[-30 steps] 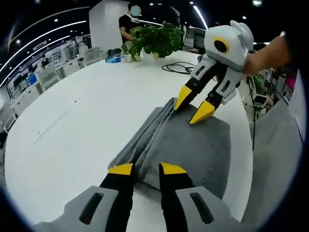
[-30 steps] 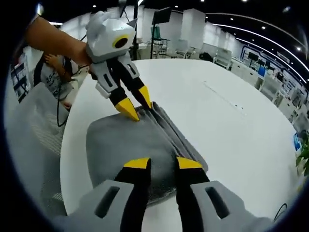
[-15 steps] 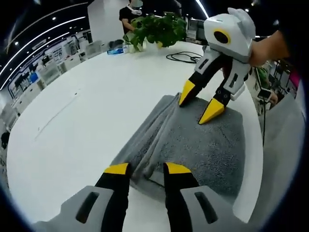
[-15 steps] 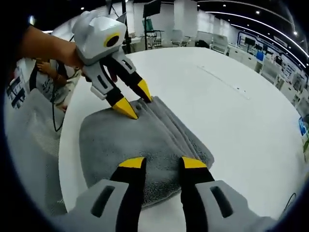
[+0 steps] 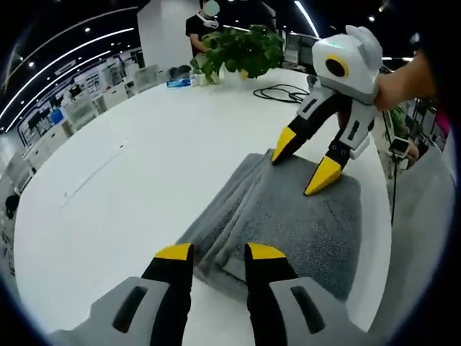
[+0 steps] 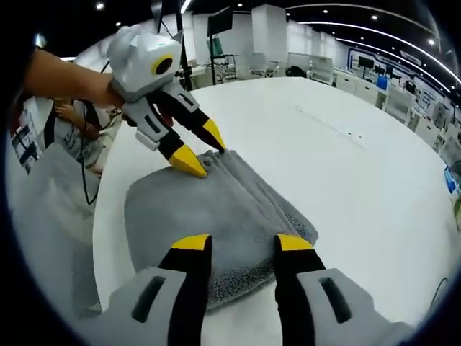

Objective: Fold the towel on the table until its edges align and the towel forms a compact rectangular stack.

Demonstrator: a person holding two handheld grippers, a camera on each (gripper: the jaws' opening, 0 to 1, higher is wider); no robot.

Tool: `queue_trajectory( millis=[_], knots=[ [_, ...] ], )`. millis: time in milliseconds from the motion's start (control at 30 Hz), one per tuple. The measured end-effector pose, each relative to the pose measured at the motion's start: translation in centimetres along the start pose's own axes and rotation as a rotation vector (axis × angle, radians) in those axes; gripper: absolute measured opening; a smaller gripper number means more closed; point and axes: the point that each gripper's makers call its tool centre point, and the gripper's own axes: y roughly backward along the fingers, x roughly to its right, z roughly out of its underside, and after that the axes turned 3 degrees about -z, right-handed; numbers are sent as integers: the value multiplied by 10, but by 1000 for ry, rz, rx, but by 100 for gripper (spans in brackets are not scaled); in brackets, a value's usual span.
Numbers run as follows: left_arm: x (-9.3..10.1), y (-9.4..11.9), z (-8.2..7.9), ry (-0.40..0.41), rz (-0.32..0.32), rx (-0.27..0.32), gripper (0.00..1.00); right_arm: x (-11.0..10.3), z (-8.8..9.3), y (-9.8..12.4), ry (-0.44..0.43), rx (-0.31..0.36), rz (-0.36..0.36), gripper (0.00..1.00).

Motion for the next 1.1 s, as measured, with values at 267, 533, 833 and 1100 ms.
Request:
queue_trajectory(
  millis=[267, 533, 833, 1100],
  knots=[
    [16, 15, -10, -9, 46, 51, 29, -10, -3, 19, 73, 47, 1, 15],
    [41, 23, -1, -8, 112, 35, 26, -12, 2, 19, 66, 56, -21, 2],
    [60, 22, 18, -17, 143, -19, 25, -16, 23, 11, 69, 19, -26, 4],
    [53, 14, 26, -102, 107, -61, 21, -13, 38, 6, 153, -59, -5, 0]
  ],
)
